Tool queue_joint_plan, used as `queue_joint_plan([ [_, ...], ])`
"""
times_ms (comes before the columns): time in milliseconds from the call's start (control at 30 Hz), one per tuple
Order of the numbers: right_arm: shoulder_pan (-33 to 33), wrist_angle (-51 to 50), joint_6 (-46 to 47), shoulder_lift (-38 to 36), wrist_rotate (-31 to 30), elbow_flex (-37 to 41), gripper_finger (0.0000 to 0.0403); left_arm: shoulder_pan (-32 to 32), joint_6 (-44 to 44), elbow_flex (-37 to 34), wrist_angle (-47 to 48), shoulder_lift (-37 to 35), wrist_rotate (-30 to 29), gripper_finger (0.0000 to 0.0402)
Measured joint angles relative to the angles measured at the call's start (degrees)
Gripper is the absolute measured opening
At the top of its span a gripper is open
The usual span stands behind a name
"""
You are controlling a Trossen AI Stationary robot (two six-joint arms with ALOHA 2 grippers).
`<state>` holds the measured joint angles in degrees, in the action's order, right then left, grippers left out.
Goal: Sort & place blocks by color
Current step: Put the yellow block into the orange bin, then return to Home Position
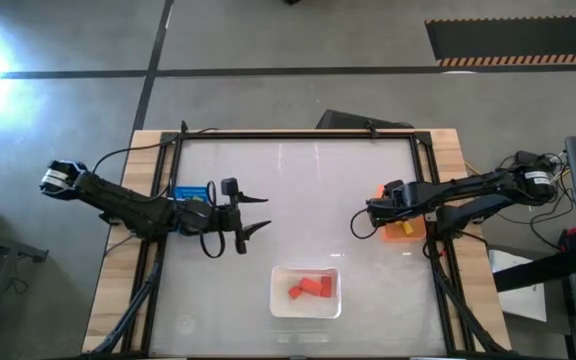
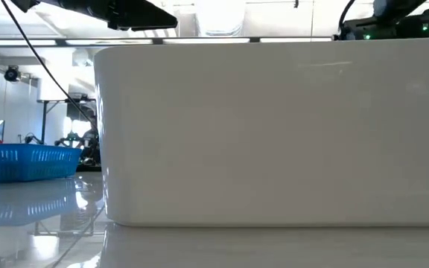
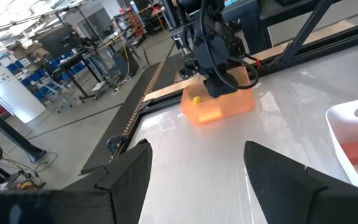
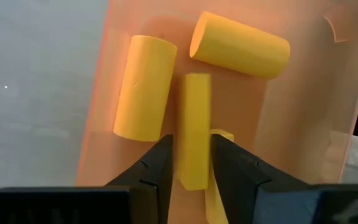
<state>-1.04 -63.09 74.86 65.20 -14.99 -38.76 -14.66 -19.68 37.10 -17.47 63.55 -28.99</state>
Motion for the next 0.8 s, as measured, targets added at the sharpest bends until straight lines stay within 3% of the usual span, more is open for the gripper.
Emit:
queue_joint_plan([
  [500,0.02,-0.12,-2.61,-3.65,-0.05,-3.40,0.0144,0.00,2.76,0.00,0.00,0.02,0.00,0.0238],
  [800,2.63,4.72,-11.98,-4.49,-10.04,-10.48,0.0115,0.00,5.97,0.00,-0.02,0.00,0.00,0.0238],
])
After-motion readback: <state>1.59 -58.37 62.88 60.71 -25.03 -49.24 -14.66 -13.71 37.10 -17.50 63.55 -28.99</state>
